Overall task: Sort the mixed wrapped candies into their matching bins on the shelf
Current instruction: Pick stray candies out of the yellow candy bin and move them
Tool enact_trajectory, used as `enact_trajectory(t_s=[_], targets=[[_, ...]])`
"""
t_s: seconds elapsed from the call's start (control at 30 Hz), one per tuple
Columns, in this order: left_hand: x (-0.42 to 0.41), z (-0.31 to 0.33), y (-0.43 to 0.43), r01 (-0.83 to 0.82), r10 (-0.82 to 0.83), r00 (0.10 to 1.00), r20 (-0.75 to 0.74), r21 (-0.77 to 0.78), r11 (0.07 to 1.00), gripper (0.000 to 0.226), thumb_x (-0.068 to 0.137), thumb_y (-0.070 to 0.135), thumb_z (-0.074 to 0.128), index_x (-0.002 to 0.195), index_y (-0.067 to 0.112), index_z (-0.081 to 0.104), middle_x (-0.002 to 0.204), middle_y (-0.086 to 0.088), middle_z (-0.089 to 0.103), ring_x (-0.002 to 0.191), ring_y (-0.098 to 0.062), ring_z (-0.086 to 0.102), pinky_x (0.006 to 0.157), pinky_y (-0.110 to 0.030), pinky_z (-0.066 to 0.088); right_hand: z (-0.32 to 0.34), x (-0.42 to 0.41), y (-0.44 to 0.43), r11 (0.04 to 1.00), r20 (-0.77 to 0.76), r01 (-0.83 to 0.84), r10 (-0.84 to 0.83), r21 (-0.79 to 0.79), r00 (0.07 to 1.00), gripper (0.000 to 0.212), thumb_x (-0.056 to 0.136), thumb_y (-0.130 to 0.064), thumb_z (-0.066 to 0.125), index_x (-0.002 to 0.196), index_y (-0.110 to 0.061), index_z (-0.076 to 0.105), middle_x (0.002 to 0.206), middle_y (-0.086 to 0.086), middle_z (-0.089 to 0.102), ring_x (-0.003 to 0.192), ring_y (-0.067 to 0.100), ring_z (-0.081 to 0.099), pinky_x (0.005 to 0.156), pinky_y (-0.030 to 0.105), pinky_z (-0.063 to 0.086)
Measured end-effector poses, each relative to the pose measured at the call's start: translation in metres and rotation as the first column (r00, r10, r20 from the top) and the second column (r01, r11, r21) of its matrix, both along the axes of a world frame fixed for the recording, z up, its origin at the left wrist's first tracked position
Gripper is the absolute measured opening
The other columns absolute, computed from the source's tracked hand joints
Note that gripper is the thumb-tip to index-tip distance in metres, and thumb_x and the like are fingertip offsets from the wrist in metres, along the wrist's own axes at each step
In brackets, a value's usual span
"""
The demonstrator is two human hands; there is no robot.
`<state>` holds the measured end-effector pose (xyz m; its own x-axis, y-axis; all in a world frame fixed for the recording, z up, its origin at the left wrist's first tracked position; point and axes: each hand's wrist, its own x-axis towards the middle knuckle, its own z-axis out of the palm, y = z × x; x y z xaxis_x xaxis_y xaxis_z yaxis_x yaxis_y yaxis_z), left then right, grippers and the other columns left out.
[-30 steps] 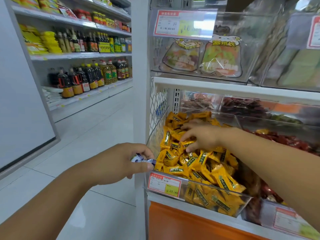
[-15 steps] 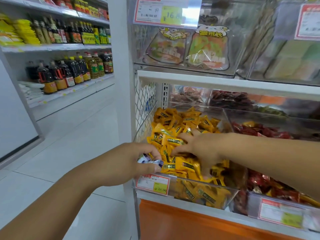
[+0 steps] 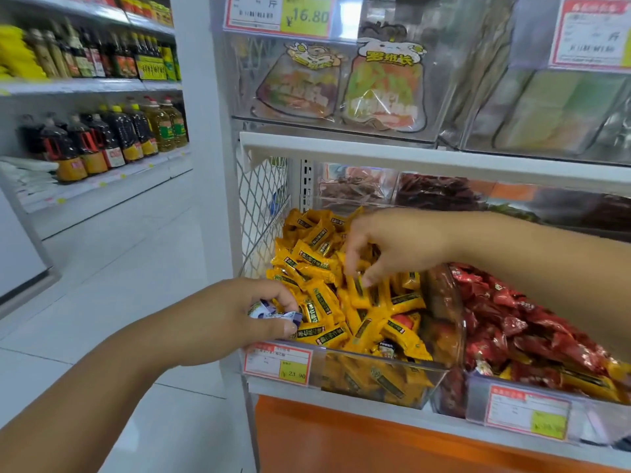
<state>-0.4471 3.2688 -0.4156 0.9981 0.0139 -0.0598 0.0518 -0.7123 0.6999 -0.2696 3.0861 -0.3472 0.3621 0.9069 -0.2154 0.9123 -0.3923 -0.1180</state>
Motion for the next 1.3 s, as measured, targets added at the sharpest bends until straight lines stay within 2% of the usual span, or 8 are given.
enact_trajectory(t_s=[0.07,0.27,0.57,0.77,0.87,1.0,1.13,1.3], targets=[[-0.002,-0.001,-0.001,-0.006,0.006,1.0,0.01,-0.001,1.0,0.026,0.071,0.061,0.057,0.092,0.047,0.062,0.092,0.021,0.064,0.082,-0.003,0.065,0.065,-0.022,0.051,-0.002,-0.007,-0.009,0.993,0.042,-0.017,0.022,-0.12,0.999,0.016,0.081,-0.027,0.075,0.095,-0.034,0.07,0.098,-0.016,0.068,0.093,0.004,0.061,0.089,0.032,0.048],[-0.003,-0.004,-0.002,-0.037,0.037,0.997,0.06,-0.005,0.999,0.022,0.075,0.058,0.06,0.093,0.046,0.063,0.09,0.018,0.063,0.083,-0.004,0.062,0.065,-0.021,0.05,-0.048,-0.004,-0.009,0.894,0.185,0.14,-0.065,-0.426,0.981,0.11,0.069,-0.052,0.079,0.146,-0.053,0.001,0.153,0.003,0.017,0.14,0.033,0.025,0.108,0.047,0.034],[0.008,0.001,0.0,-0.113,0.116,0.972,0.206,-0.025,0.993,0.009,0.083,0.047,0.064,0.092,0.044,0.063,0.084,0.016,0.064,0.069,-0.002,0.059,0.062,-0.02,0.047,-0.044,0.006,0.011,0.872,-0.411,0.399,-0.266,0.284,0.872,0.039,0.083,-0.018,0.074,0.12,-0.02,0.06,0.1,-0.004,0.067,0.087,0.018,0.07,0.083,0.039,0.058],[0.02,0.0,-0.015,-0.151,0.173,0.934,0.314,-0.092,0.984,0.006,0.088,0.04,0.062,0.093,0.04,0.061,0.082,0.013,0.064,0.066,-0.009,0.063,0.064,-0.031,0.054,-0.031,-0.002,-0.002,0.894,0.16,0.381,-0.422,0.235,0.892,0.031,0.088,-0.03,0.066,0.112,-0.01,0.061,0.103,0.008,0.067,0.087,0.019,0.06,0.077,0.033,0.05],[0.024,-0.009,-0.025,-0.193,0.205,0.913,0.353,-0.07,0.979,0.007,0.091,0.04,0.059,0.098,0.039,0.058,0.083,0.014,0.064,0.069,-0.008,0.063,0.064,-0.03,0.054,-0.046,-0.015,-0.007,0.94,0.026,0.332,-0.335,0.085,0.942,0.031,0.09,-0.033,0.065,0.118,-0.02,0.066,0.117,0.002,0.066,0.097,0.014,0.06,0.091,0.032,0.048],[0.03,-0.023,-0.031,-0.226,0.246,0.896,0.37,-0.099,0.969,0.011,0.092,0.04,0.057,0.103,0.044,0.056,0.086,0.013,0.064,0.069,-0.007,0.064,0.057,-0.018,0.05,-0.072,-0.014,0.003,0.945,0.103,0.277,-0.263,-0.173,0.959,0.075,0.089,-0.045,0.061,0.151,-0.037,0.019,0.148,0.007,0.034,0.138,0.033,0.021,0.109,0.045,0.03],[0.033,-0.032,-0.033,-0.239,0.253,0.905,0.343,-0.082,0.968,0.015,0.094,0.037,0.055,0.106,0.044,0.058,0.089,0.018,0.063,0.072,0.004,0.06,0.06,-0.018,0.05,-0.068,-0.012,0.011,0.952,0.004,0.278,-0.28,-0.131,0.96,0.075,0.081,-0.039,0.072,0.145,-0.028,0.034,0.137,0.006,0.041,0.126,0.029,0.039,0.098,0.039,0.041],[0.034,-0.034,-0.032,-0.234,0.252,0.908,0.334,-0.093,0.968,0.013,0.094,0.036,0.057,0.102,0.044,0.061,0.089,0.017,0.065,0.075,0.0,0.061,0.065,-0.026,0.053,-0.064,-0.01,0.0,0.948,-0.218,0.316,-0.304,0.023,0.928,0.016,0.084,-0.03,0.072,0.095,-0.021,0.063,0.085,-0.008,0.054,0.082,0.012,0.049,0.061,0.023,0.035]])
